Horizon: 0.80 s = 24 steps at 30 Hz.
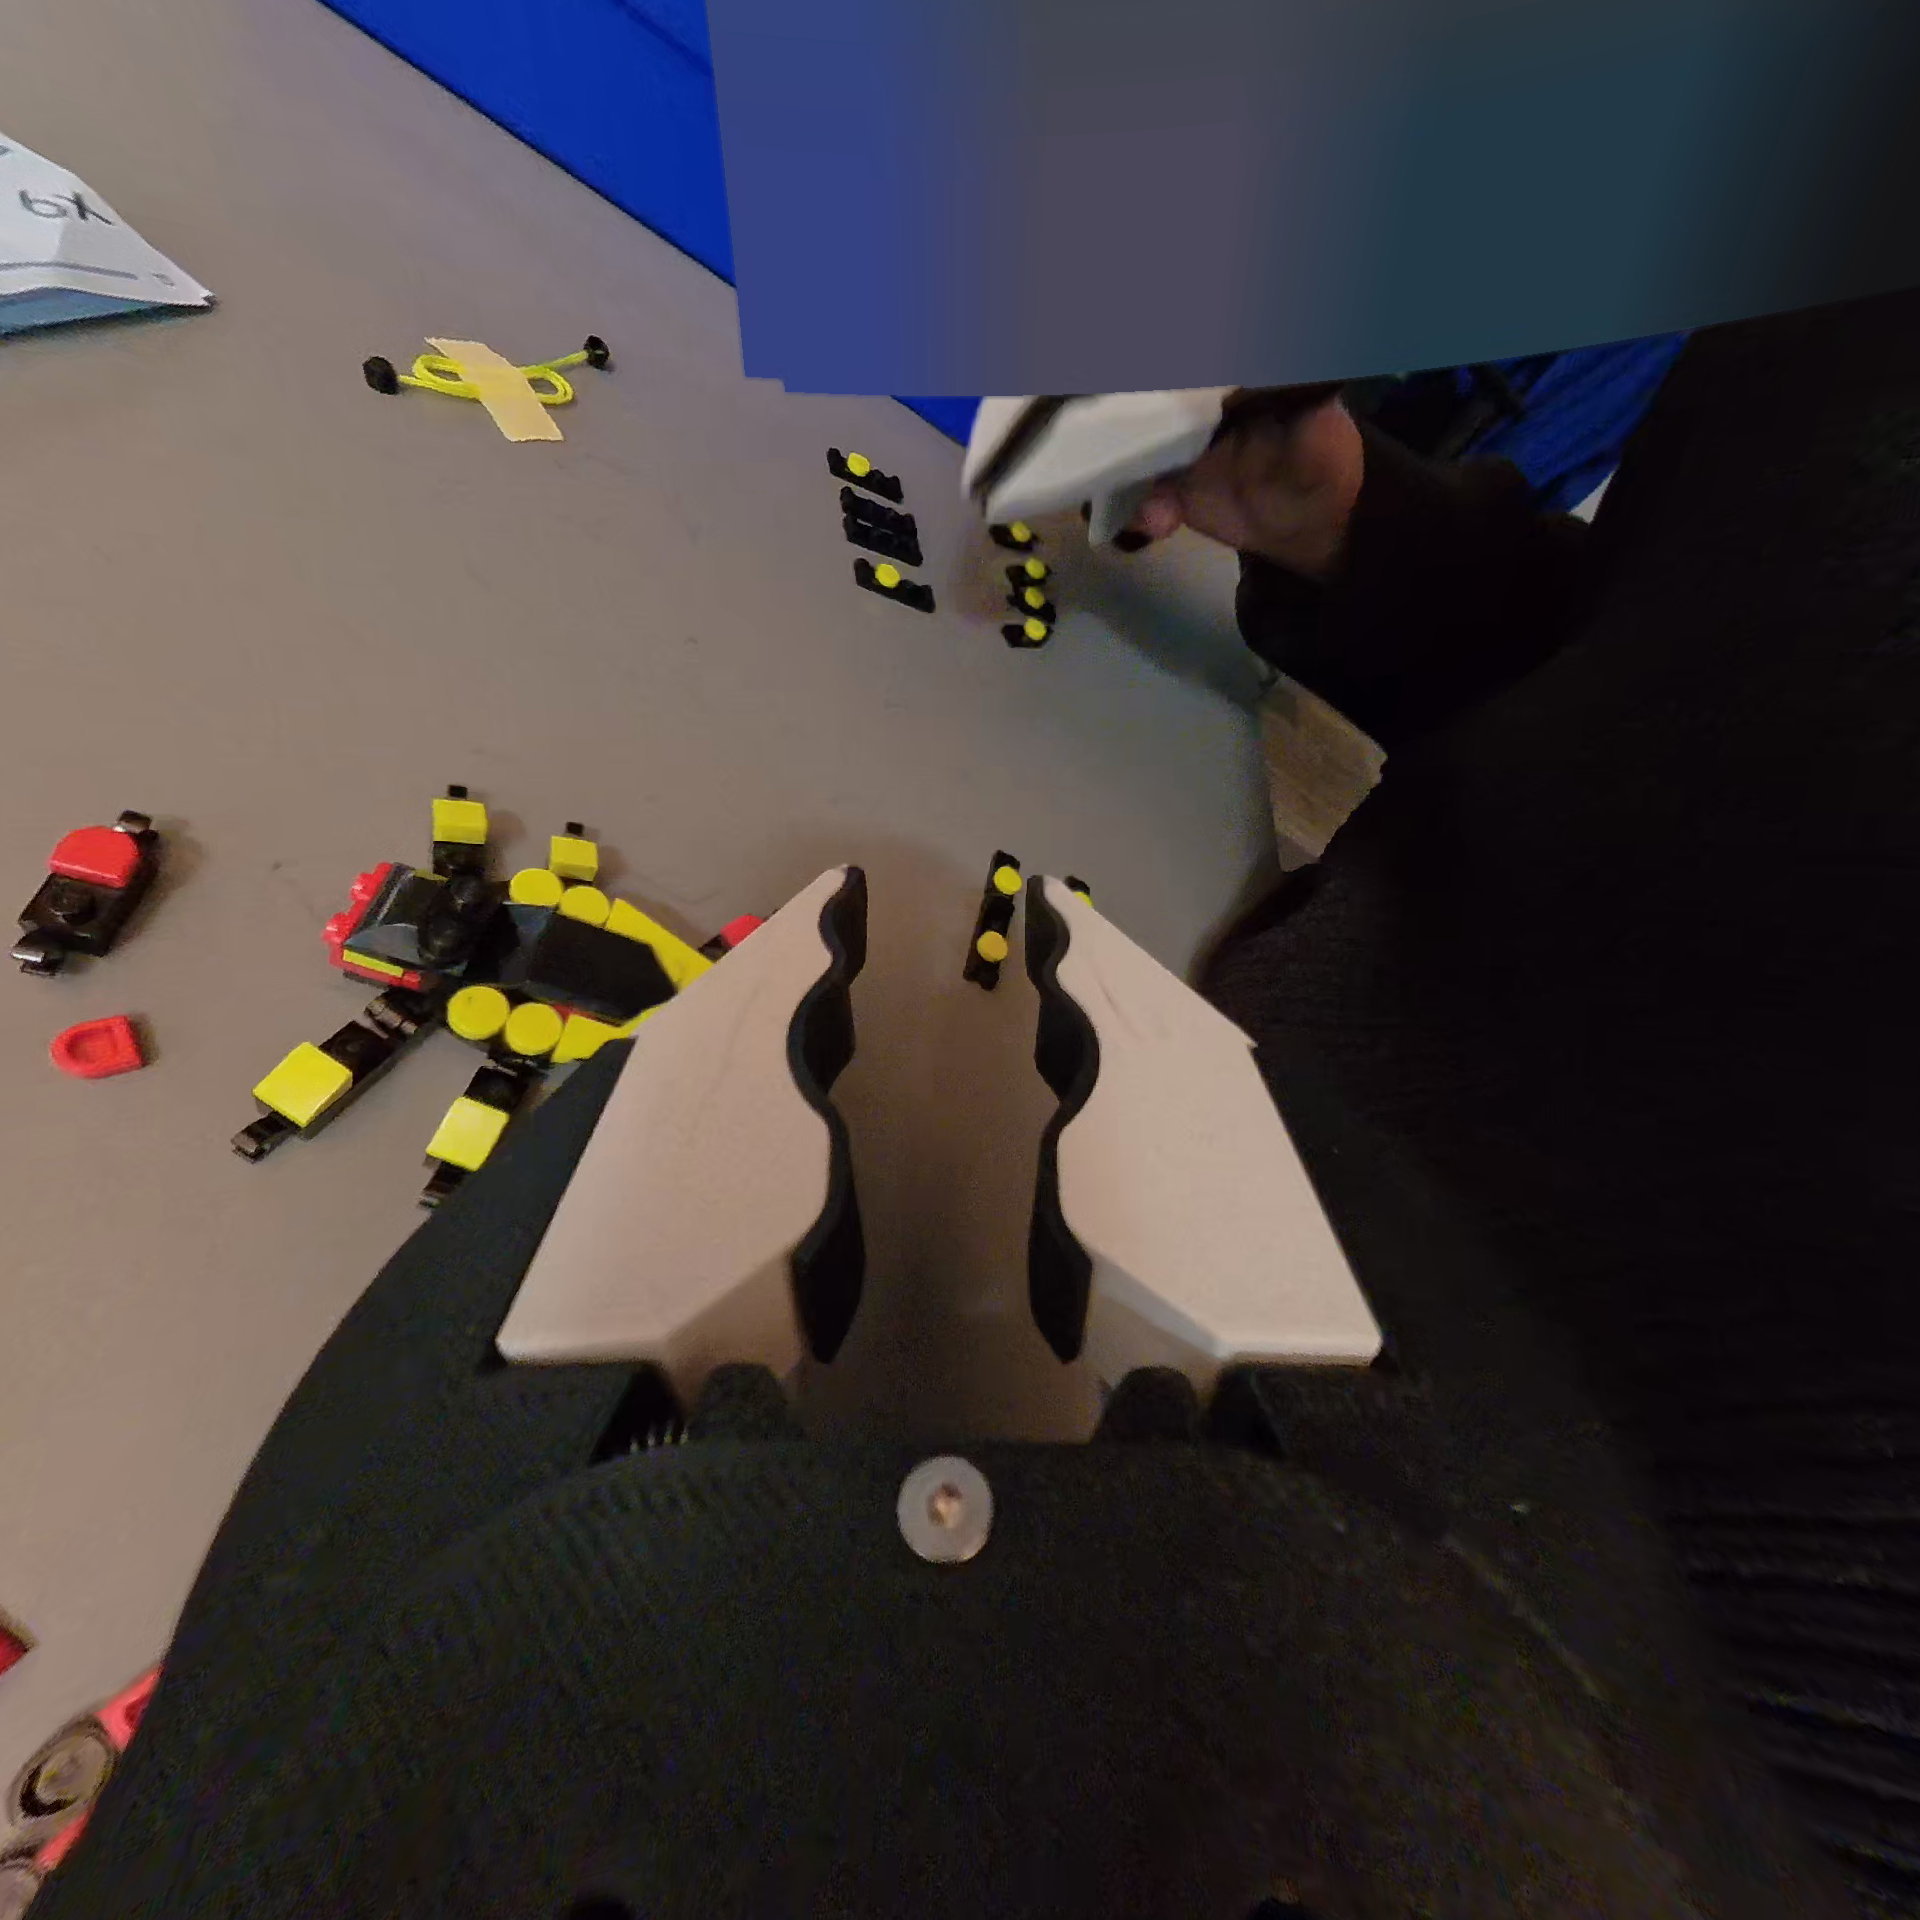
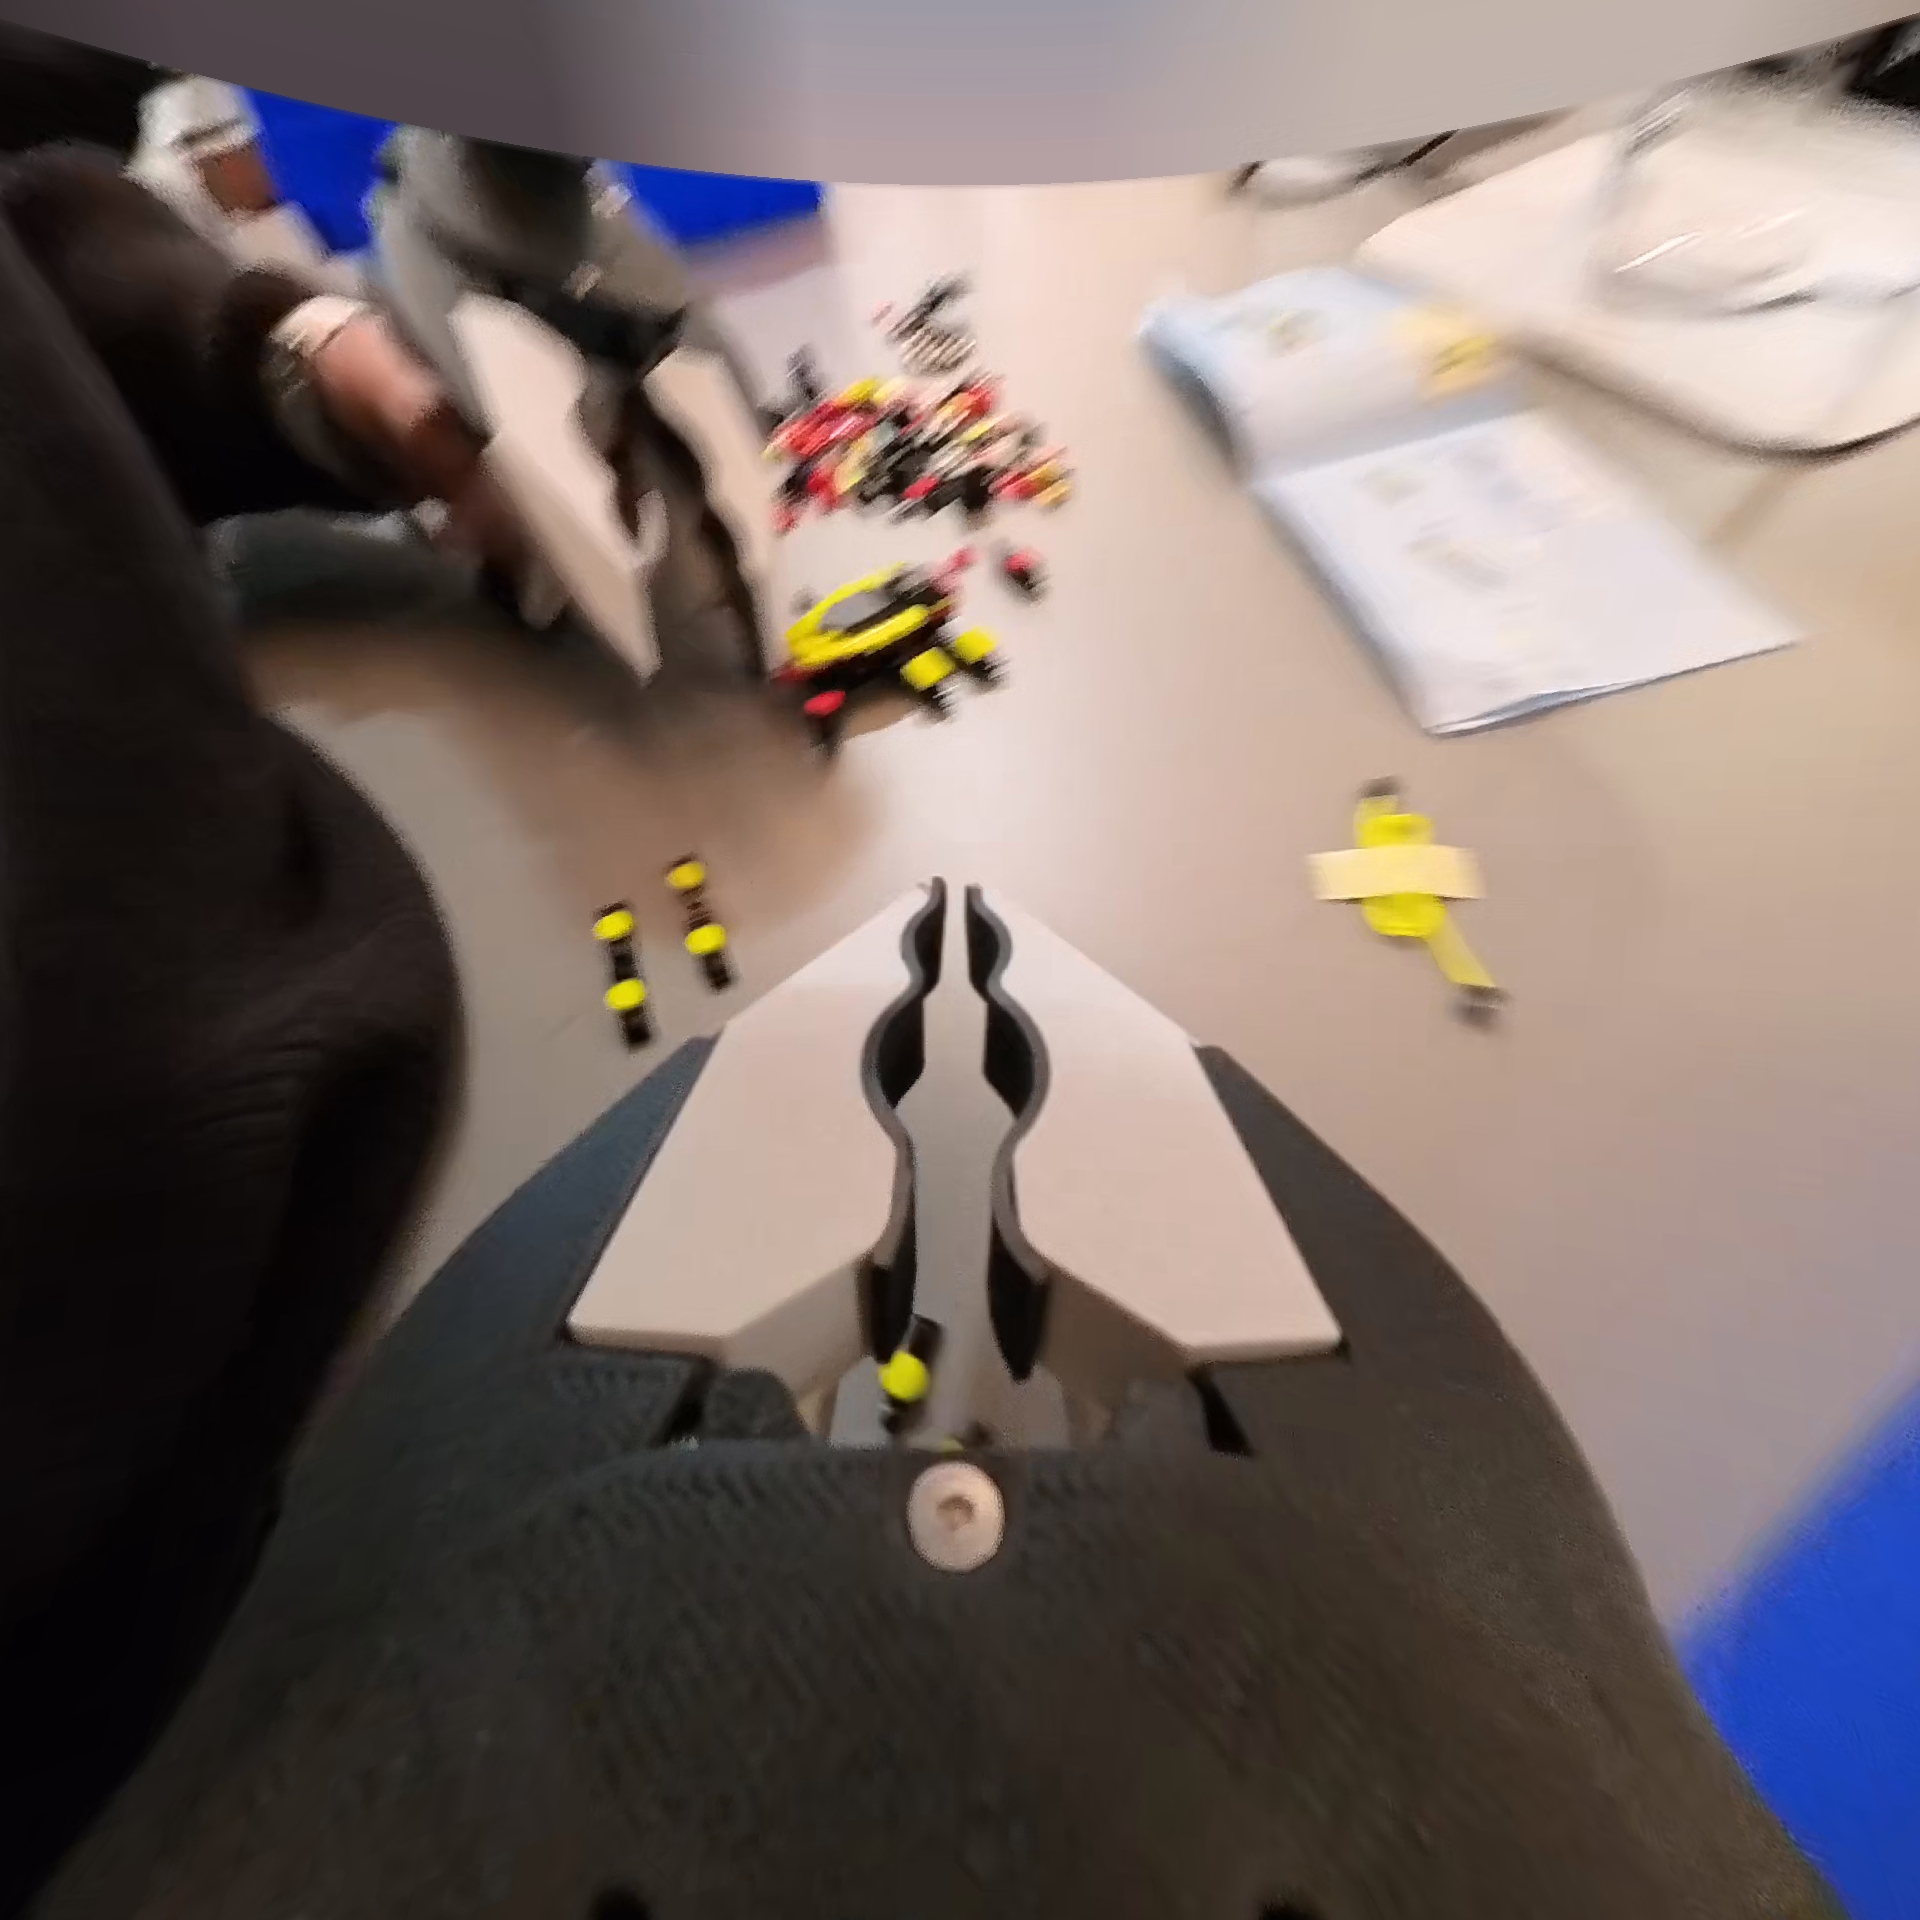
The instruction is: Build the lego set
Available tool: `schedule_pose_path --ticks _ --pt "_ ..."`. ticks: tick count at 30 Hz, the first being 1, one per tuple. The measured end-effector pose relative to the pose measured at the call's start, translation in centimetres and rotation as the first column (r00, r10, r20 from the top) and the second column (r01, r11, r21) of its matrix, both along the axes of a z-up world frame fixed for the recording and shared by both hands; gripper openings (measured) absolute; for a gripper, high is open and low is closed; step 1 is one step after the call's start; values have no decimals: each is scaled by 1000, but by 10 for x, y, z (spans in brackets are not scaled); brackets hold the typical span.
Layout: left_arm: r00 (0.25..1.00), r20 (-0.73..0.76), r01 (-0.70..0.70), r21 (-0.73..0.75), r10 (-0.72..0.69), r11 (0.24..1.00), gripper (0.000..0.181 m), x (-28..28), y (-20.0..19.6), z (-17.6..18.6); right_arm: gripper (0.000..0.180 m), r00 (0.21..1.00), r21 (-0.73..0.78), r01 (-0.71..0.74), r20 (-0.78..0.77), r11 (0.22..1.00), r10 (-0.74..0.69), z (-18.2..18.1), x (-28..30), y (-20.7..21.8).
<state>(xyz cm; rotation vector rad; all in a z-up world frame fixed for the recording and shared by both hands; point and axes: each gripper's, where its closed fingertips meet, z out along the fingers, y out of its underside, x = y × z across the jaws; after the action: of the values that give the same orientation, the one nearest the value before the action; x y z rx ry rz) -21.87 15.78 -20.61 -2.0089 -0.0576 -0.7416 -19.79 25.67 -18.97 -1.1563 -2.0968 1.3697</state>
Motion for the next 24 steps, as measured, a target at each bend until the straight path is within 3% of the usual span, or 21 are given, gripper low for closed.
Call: schedule_pose_path --ticks 3,8,16,24 --pt "998 -55 24 -3 -24 1000 28 8 0 -2 14 990 43 132 -53 990 -130 17 2 33" --pt "984 -170 51 -10 -52 999 25 22 3 -6 14 961 183 277 -30 943 -276 29 25 63" --pt "956 -283 80 17 -72 997 30 36 30 9 13 952 251 150 223 956 -208 -26 74 36" --pt "805 -490 311 -132 -335 941 35 40 110 -4 11 934 331 80 305 940 -187 -51 79 33"
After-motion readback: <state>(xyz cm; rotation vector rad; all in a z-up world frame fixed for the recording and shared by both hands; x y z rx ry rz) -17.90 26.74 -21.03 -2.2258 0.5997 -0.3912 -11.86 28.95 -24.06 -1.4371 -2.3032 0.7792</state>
